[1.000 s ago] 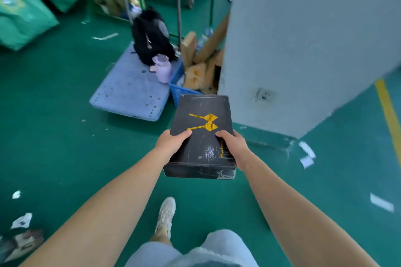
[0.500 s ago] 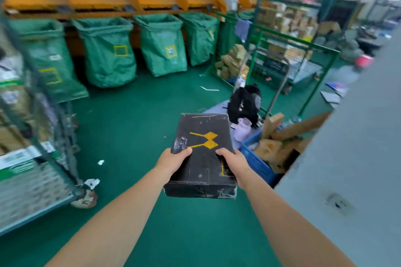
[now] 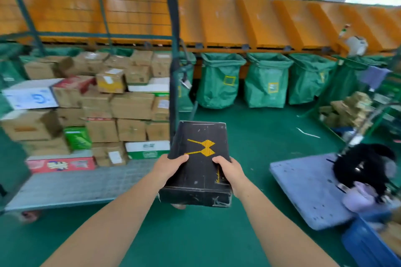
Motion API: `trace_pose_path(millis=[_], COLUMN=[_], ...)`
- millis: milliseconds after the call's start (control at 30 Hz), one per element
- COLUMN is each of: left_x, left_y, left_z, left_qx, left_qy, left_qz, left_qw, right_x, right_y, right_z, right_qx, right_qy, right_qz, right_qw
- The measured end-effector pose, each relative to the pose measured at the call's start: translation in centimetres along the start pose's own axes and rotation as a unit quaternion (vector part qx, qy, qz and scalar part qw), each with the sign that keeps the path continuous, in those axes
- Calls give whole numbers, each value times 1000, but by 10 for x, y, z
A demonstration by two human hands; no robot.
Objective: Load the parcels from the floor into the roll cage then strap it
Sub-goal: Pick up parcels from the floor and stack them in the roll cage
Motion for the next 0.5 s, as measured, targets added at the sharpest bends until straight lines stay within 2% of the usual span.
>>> trace_pose_path(millis=[267,500], left_x=[-184,-288], left_y=[-3,-7], left_z=[-5,-27], left_qx=[12,-8], left_qy=[95,147], left_qz=[28,56], left_qw=[995,988], right_x=[185,291], right_y=[-26,-52], right_z=[-45,-85], right_qx=[-19,-15], right_qy=[-110,-159], right_qz=[23,76], right_qw=[993,984])
Point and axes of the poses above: each hand's wrist, its own z-axis away from the middle knuckle, its own x-axis out of the palm, y = z × x, the point moved 1 cm from there along -z, towards the middle knuckle, and after that the axes turned 5 degrees about -y, right-handed, at the moved point
